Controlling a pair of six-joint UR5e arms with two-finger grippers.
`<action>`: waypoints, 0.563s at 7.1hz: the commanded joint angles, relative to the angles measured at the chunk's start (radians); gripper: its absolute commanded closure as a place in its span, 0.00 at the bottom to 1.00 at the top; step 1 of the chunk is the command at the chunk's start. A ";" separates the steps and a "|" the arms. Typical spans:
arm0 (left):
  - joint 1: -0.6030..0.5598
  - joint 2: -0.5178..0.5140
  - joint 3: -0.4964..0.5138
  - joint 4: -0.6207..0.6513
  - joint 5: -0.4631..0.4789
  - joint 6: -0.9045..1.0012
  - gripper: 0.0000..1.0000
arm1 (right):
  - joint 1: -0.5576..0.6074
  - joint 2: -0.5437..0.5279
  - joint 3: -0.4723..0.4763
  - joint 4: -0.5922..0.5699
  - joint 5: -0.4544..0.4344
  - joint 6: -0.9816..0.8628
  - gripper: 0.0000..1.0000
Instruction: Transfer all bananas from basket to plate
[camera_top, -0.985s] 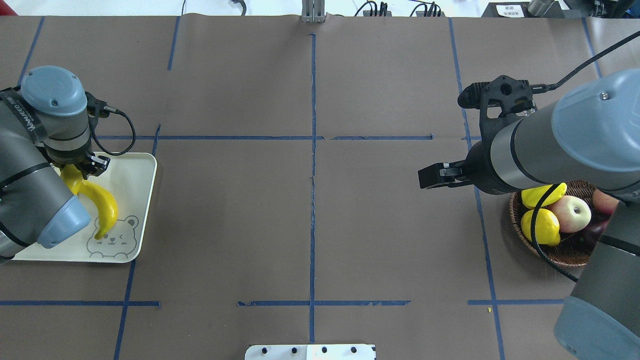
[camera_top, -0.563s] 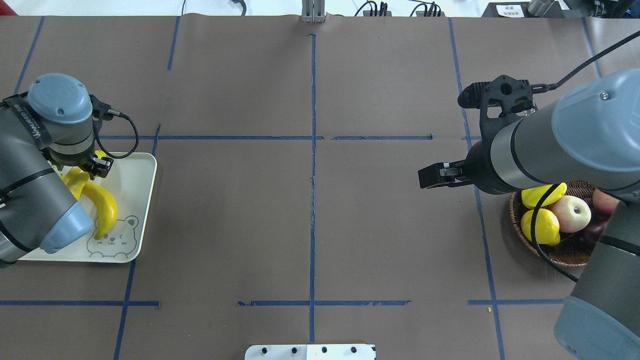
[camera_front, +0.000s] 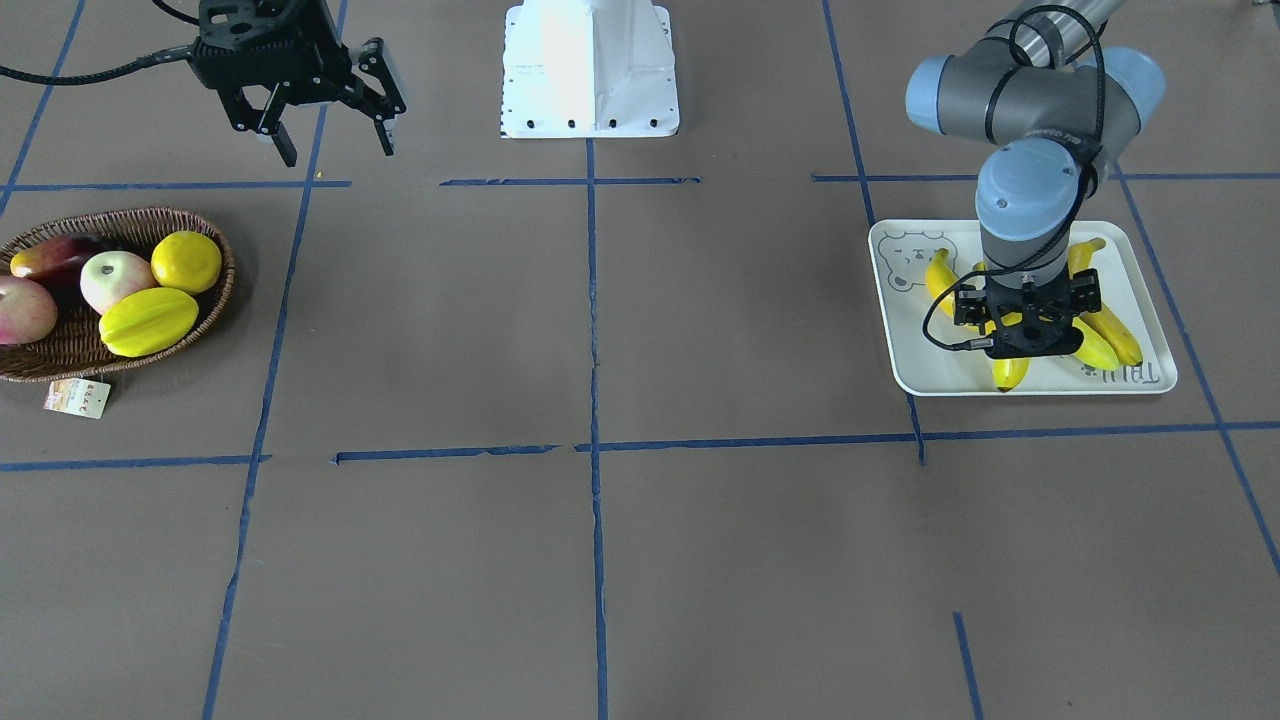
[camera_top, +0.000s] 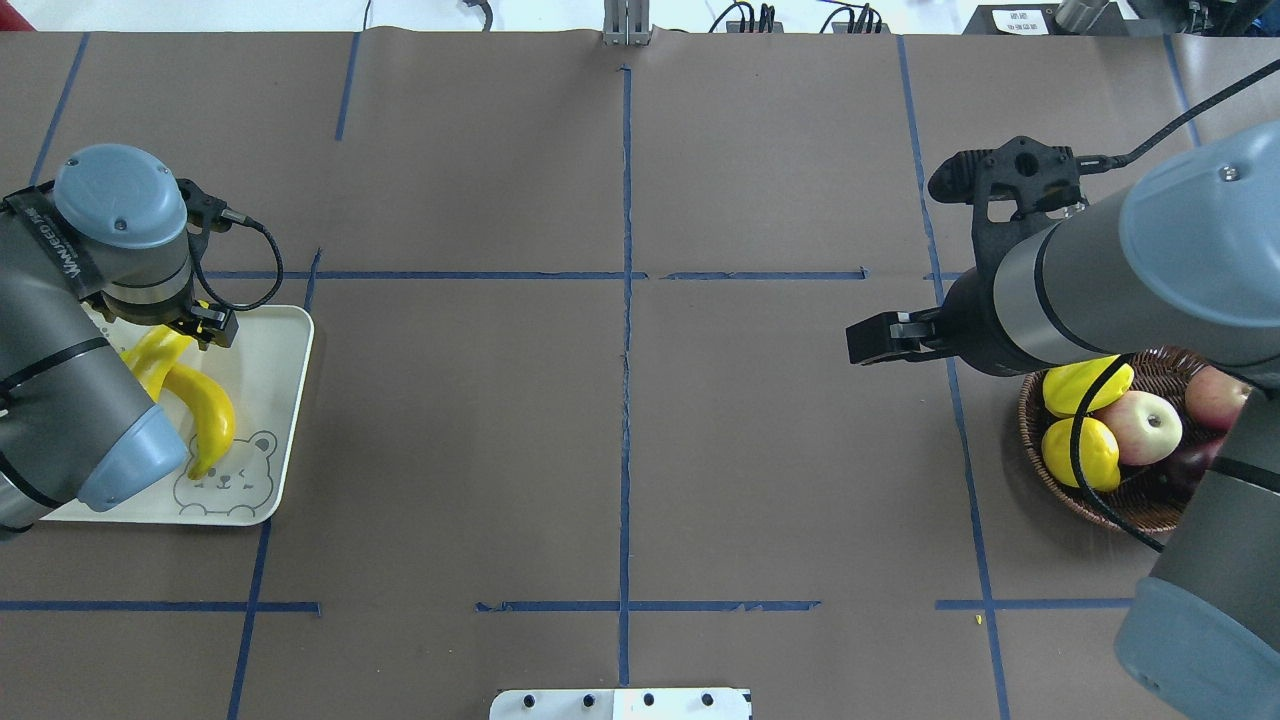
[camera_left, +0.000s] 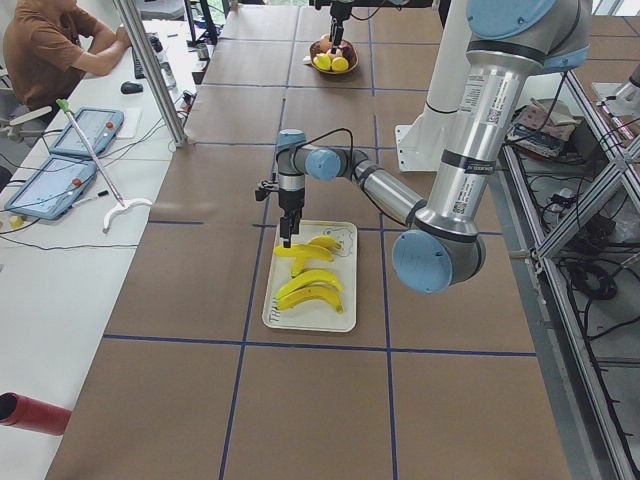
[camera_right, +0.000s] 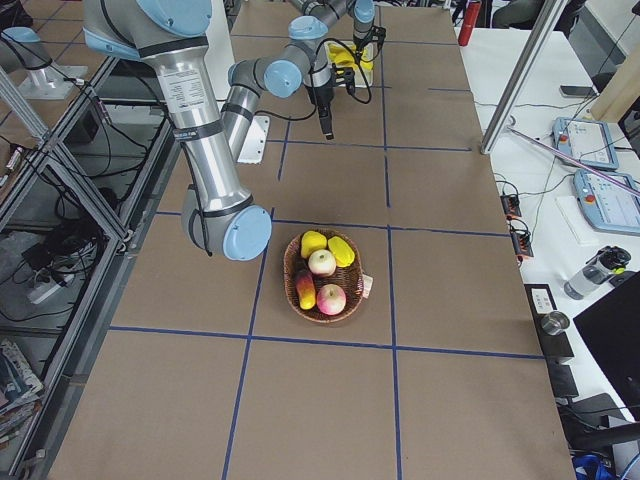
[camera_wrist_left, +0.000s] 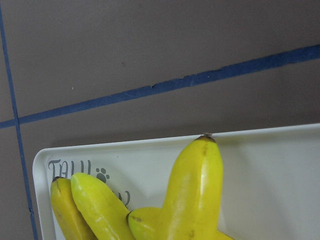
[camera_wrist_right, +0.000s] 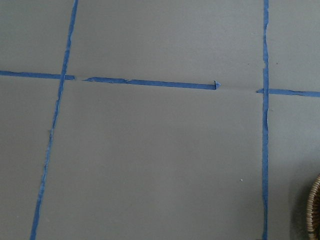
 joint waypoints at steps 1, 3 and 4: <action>-0.107 0.000 -0.068 0.008 -0.133 0.102 0.01 | 0.099 -0.081 -0.002 -0.004 0.018 -0.180 0.00; -0.373 0.022 -0.053 0.012 -0.340 0.363 0.01 | 0.304 -0.153 -0.071 0.002 0.204 -0.424 0.00; -0.473 0.061 -0.039 0.009 -0.381 0.479 0.01 | 0.423 -0.184 -0.136 0.007 0.307 -0.574 0.00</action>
